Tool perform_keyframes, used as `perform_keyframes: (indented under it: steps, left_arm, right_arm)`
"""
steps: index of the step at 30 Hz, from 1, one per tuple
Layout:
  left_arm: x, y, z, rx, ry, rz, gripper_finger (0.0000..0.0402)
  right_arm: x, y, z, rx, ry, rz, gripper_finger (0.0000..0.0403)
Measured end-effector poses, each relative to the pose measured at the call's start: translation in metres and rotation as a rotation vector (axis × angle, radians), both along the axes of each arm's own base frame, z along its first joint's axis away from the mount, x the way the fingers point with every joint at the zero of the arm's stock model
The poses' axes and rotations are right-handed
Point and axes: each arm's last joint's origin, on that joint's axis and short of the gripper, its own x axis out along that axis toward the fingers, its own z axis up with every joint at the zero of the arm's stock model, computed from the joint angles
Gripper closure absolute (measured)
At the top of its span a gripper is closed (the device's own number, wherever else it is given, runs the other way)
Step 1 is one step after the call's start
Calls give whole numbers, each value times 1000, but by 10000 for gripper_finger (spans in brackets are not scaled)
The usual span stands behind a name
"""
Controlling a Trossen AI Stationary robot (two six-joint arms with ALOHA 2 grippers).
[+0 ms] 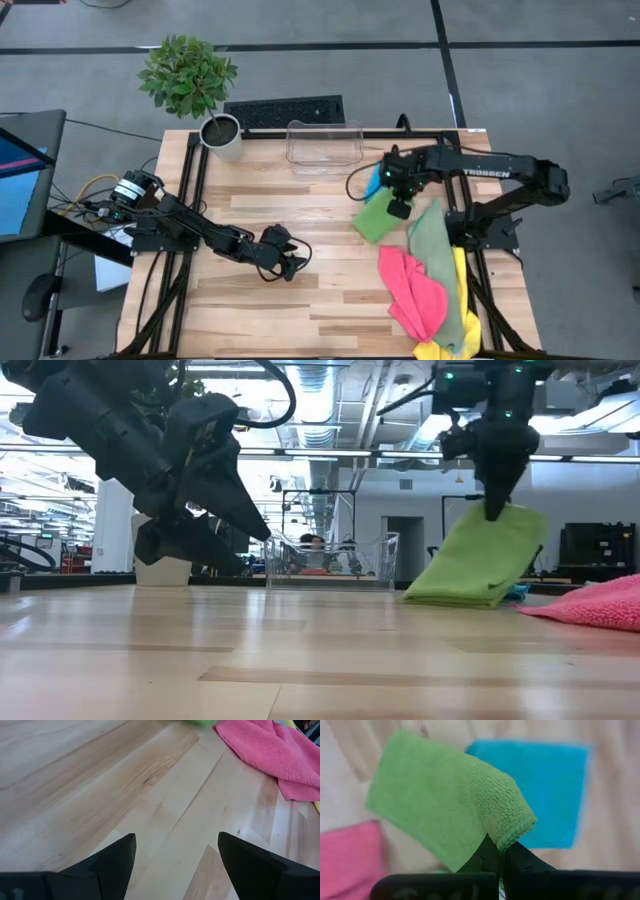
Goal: Fold microfiber towels
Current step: Stack the green microfiber towel on top of the blue microfiber towel
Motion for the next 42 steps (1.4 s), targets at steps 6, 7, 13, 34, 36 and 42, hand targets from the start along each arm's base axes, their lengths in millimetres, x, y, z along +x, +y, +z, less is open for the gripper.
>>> perform_keyframes:
  steps: [6, 7, 13, 34, 36, 42]
  left_arm:
    - [-1, 0, -1, 5, 11, 0, 127]
    - [-1, 0, -1, 5, 12, 1, 127]
    - [-2, 1, -2, 12, 29, 0, 127]
    - [-3, 3, -4, 42, 53, 20, 127]
    - [-4, 3, -4, 43, 56, 20, 127]
    - [-4, 4, -4, 48, 60, 21, 127]
  right_arm:
    - [1, -20, 19, -65, 34, 144, 386]
    - [-1, -23, 23, -68, 45, 166, 386]
    - [-9, -45, 31, -96, 60, 227, 386]
    - [20, -102, -41, -153, 385, 316, 383]
    - [21, -104, -40, -164, 372, 324, 383]
    - [22, -104, -40, -166, 364, 324, 369]
